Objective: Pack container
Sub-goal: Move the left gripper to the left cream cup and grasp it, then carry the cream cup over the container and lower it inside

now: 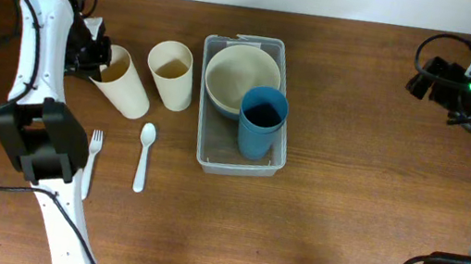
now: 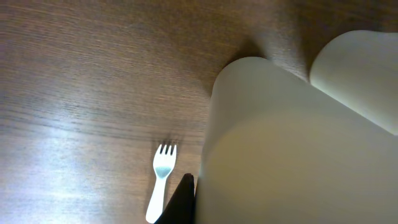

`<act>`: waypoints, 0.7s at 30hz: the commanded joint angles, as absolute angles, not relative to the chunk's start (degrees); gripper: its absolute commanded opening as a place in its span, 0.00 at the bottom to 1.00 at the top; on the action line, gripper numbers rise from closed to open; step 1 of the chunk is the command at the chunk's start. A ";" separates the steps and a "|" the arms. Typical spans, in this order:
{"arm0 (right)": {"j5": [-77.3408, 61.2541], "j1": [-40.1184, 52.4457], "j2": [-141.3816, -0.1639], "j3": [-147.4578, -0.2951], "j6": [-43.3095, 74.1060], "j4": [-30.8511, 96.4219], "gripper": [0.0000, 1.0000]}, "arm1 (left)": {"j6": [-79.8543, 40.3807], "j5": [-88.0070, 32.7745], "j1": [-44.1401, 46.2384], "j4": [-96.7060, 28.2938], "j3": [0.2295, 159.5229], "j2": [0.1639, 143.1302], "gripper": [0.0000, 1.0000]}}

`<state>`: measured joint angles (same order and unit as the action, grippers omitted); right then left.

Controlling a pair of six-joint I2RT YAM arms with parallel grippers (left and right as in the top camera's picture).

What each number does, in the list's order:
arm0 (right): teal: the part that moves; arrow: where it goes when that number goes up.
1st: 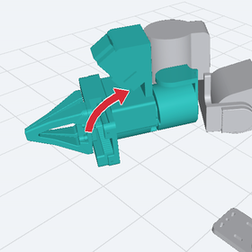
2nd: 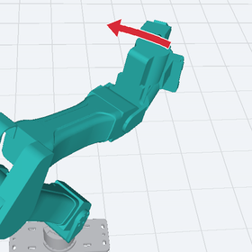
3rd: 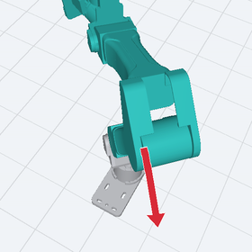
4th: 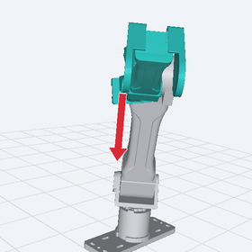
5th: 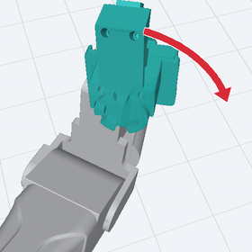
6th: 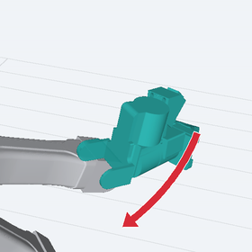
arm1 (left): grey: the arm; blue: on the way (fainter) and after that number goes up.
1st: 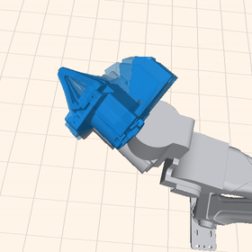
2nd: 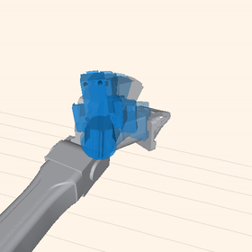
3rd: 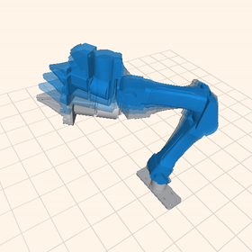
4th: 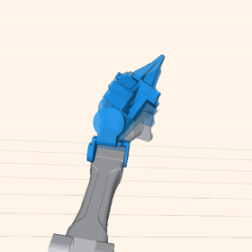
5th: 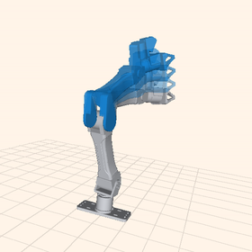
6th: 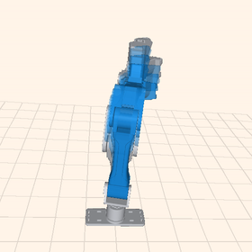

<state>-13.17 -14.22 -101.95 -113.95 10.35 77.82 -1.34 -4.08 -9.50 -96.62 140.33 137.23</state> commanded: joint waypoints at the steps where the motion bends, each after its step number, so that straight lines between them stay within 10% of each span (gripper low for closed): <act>1: -13.28 -14.31 -101.56 -114.45 10.33 77.82 0.99 | -2.31 -4.03 -9.08 -96.73 140.94 126.89 0.01; 21: -13.28 -14.31 -101.56 -114.45 10.33 77.82 0.99 | -2.85 6.09 21.45 -96.71 139.92 96.88 0.02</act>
